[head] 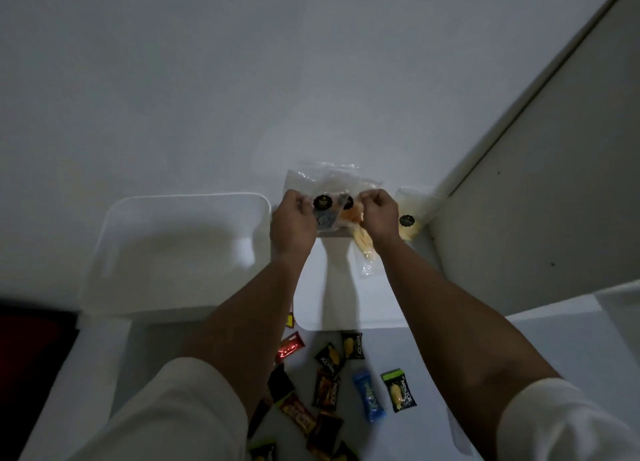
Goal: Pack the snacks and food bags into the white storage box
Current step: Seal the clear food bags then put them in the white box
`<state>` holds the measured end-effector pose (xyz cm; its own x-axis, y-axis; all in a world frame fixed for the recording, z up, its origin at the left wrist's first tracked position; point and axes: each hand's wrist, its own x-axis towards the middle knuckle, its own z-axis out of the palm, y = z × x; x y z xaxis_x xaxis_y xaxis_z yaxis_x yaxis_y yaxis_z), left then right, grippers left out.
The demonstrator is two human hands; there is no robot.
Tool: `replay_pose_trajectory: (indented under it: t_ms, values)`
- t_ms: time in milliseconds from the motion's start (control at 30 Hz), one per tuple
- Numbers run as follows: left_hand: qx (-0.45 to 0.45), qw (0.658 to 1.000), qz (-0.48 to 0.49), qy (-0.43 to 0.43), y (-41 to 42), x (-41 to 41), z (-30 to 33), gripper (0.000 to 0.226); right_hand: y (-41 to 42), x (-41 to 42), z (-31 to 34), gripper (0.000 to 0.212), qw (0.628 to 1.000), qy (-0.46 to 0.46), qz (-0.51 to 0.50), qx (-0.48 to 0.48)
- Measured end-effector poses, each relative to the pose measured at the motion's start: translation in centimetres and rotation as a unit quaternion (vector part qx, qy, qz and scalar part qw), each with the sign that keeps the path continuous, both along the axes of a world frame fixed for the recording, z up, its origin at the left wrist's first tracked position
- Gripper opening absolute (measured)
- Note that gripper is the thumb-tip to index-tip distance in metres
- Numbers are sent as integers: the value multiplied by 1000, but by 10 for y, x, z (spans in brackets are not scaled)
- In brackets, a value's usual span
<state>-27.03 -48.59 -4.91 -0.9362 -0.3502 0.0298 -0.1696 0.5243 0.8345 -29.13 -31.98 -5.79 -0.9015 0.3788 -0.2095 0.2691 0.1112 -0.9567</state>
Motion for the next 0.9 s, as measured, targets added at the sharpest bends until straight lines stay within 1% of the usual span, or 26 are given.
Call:
replay_pose_trajectory:
  t_ms: [133, 267, 367, 433, 567, 667, 800, 833, 900]
  values:
    - [4, 999, 26, 36, -33, 8, 53, 16, -28, 11, 61, 14, 999, 44, 7, -29]
    - [3, 996, 60, 72, -91, 23, 91, 12, -74, 26, 111, 15, 993, 70, 24, -87]
    - [5, 990, 112, 82, -145, 32, 102, 9, -113, 30, 129, 14, 989, 78, 70, -105]
    - [14, 988, 139, 72, -176, 40, 98, 12, -139, 33, 132, 13, 986, 65, 105, -110]
    - [42, 983, 176, 37, -224, 52, 62, 15, -186, 32, 116, 13, 980, 5, 172, -99]
    - [72, 978, 197, 12, -242, 53, 31, 14, -215, 29, 84, 13, 977, -38, 197, -73]
    - [78, 971, 218, -64, -257, 45, -1, 24, -247, 22, 33, 15, 981, -71, 180, -23]
    - [75, 970, 214, -85, -262, 40, -12, 25, -252, 21, 22, 14, 982, -76, 174, -15]
    - [80, 968, 206, -115, -270, 30, -33, 25, -260, 15, -2, 18, 983, -91, 161, -4]
